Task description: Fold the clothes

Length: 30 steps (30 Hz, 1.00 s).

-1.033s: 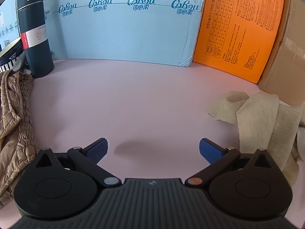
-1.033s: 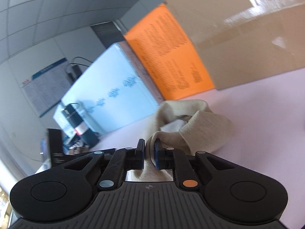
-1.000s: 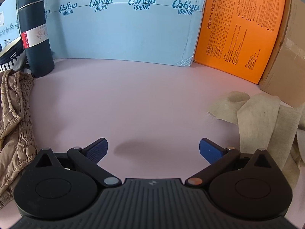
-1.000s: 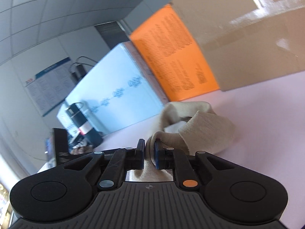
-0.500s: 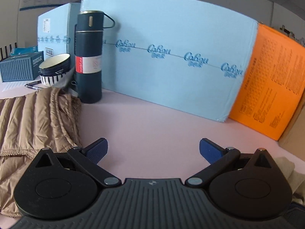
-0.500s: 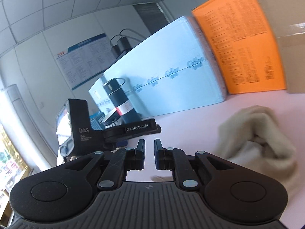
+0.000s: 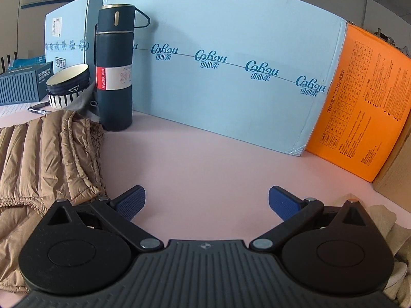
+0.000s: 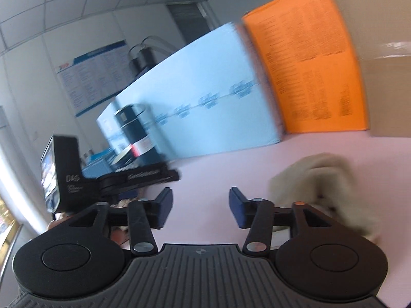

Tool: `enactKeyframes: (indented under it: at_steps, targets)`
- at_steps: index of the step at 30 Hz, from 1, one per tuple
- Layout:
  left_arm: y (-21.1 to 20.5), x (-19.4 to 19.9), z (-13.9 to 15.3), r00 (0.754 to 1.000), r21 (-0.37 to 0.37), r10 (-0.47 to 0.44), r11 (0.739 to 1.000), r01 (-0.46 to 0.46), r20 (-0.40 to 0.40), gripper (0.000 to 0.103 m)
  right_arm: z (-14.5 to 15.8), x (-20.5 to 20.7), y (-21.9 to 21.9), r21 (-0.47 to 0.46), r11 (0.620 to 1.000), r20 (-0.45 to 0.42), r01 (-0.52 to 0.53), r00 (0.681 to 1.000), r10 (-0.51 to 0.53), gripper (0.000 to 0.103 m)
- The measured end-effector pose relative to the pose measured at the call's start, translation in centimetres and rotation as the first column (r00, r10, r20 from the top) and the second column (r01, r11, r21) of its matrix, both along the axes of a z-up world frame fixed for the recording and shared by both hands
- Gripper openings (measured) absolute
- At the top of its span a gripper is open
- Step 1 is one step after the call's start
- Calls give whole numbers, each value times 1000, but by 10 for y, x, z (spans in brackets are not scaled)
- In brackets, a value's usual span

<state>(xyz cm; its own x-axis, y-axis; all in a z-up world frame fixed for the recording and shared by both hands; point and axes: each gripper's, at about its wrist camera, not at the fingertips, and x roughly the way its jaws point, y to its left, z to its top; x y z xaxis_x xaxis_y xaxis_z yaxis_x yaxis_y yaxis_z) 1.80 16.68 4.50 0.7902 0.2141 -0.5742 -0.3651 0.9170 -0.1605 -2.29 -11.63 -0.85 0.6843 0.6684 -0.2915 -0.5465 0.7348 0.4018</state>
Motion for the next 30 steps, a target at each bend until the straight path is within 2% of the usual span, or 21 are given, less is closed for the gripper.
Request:
enactKeyframes:
  at_steps: [2, 5, 8, 13, 18, 19, 21, 24, 25, 30]
  targets:
    - [-1, 2, -3, 1000, -10, -13, 1000, 13, -17, 103, 3, 0, -20, 20, 997, 10, 78, 997, -78, 75]
    - [-7, 3, -5, 999, -2, -38, 999, 38, -32, 103, 2, 3, -47, 39, 981, -2, 189, 982, -189, 79]
    - [-15, 2, -5, 998, 15, -58, 998, 59, -36, 103, -2, 12, -56, -12, 963, -11, 269, 963, -269, 82]
    - [-25, 1, -2, 996, 39, -82, 996, 83, -33, 103, -4, 41, -35, -176, 956, 5, 233, 972, -236, 85]
    - [-32, 4, -2, 994, 66, -98, 993, 101, -46, 103, -15, 71, -2, -352, 921, -26, 166, 982, -186, 86]
    - [-33, 4, -2, 994, 66, -100, 993, 103, -50, 103, -20, 76, 3, -380, 913, -48, 148, 983, -179, 82]
    - [-34, 4, -3, 994, 64, -101, 992, 104, -51, 103, -27, 83, 11, -404, 910, -91, 94, 986, -143, 32]
    - [-35, 4, -4, 994, 67, -100, 992, 103, -51, 103, -23, 79, 17, -373, 923, -77, 89, 989, -127, 19]
    - [-36, 4, -5, 994, 70, -99, 992, 102, -52, 103, -17, 76, 18, -346, 934, -69, 86, 991, -116, 18]
    - [-37, 8, -9, 992, 74, -100, 992, 105, -73, 103, 35, 49, -6, -73, 992, 41, 105, 994, -102, 18]
